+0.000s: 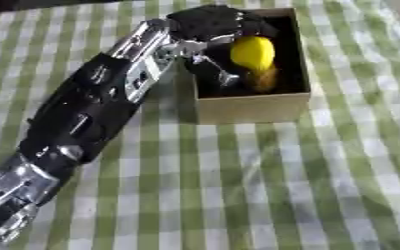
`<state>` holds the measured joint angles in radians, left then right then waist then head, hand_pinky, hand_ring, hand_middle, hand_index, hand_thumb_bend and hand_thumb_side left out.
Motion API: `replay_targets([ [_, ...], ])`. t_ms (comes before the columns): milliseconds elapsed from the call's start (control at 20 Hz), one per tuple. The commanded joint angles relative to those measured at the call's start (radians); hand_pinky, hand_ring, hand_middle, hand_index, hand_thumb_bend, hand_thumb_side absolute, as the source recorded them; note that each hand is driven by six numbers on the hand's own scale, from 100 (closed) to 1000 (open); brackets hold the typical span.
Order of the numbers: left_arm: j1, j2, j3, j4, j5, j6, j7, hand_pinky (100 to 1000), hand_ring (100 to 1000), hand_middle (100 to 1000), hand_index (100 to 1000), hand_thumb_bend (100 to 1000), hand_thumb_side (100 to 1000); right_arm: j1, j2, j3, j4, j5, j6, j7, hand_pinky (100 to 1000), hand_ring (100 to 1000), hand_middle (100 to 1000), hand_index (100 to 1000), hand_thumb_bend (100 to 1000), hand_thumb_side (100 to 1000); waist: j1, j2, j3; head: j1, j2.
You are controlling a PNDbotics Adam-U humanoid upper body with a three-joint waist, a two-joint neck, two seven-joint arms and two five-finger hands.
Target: Pick up objects on the table and place them in the box.
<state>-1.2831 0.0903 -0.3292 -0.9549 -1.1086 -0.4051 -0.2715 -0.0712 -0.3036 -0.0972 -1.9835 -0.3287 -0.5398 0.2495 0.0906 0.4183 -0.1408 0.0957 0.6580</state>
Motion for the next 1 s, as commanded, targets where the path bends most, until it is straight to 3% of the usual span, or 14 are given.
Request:
replay_targets([
  [50, -0.021, 0.004, 0.022, -0.008, -0.049, 0.002, 0.047, 900, 974, 903, 1000, 463, 663, -0.007, -0.011, 0.002, -0.017, -0.006, 0.008, 0.002, 953, 827, 449, 750, 100, 527, -0.005, -0.022, -0.002, 0.005, -0.009],
  [250, -0.021, 0.001, 0.034, 0.004, -0.076, 0.015, 0.103, 893, 965, 894, 1000, 414, 641, -0.008, -0.010, 0.005, -0.017, -0.005, 0.014, 0.006, 953, 828, 448, 750, 100, 527, -0.004, -0.023, -0.003, 0.004, -0.008],
  [450, -0.019, -0.002, 0.038, -0.007, -0.050, 0.019, 0.119, 885, 949, 882, 990, 287, 586, -0.007, -0.009, 0.009, -0.017, -0.002, 0.019, 0.010, 953, 828, 446, 750, 100, 528, -0.006, -0.024, -0.003, 0.003, -0.007],
  [550, -0.021, 0.002, 0.043, -0.038, -0.013, 0.031, 0.120, 877, 936, 872, 977, 150, 528, -0.004, -0.008, 0.009, -0.017, 0.000, 0.019, 0.011, 953, 828, 446, 750, 100, 529, -0.007, -0.025, -0.002, 0.003, -0.004],
  [600, -0.024, 0.009, 0.046, -0.066, 0.015, 0.047, 0.125, 853, 909, 853, 946, 100, 378, -0.003, -0.008, 0.008, -0.017, 0.000, 0.017, 0.009, 952, 829, 447, 750, 100, 529, -0.008, -0.026, -0.001, 0.002, -0.002],
  [650, -0.025, 0.019, 0.048, -0.103, 0.048, 0.069, 0.134, 833, 886, 835, 919, 100, 342, -0.001, -0.008, 0.007, -0.017, -0.001, 0.014, 0.008, 952, 829, 448, 750, 100, 529, -0.009, -0.028, 0.001, 0.002, -0.001],
  [800, -0.015, 0.058, 0.052, -0.264, 0.243, 0.146, 0.169, 782, 812, 758, 841, 100, 510, 0.007, -0.012, 0.000, -0.017, -0.004, -0.006, 0.001, 949, 829, 454, 752, 100, 530, -0.013, -0.031, 0.009, 0.000, 0.006],
  [1000, 0.042, 0.174, 0.078, -0.574, 0.667, 0.232, 0.210, 727, 718, 659, 817, 100, 579, 0.022, -0.015, -0.016, -0.017, -0.007, -0.054, -0.012, 946, 829, 460, 754, 100, 531, -0.022, -0.033, 0.029, -0.018, 0.008],
])
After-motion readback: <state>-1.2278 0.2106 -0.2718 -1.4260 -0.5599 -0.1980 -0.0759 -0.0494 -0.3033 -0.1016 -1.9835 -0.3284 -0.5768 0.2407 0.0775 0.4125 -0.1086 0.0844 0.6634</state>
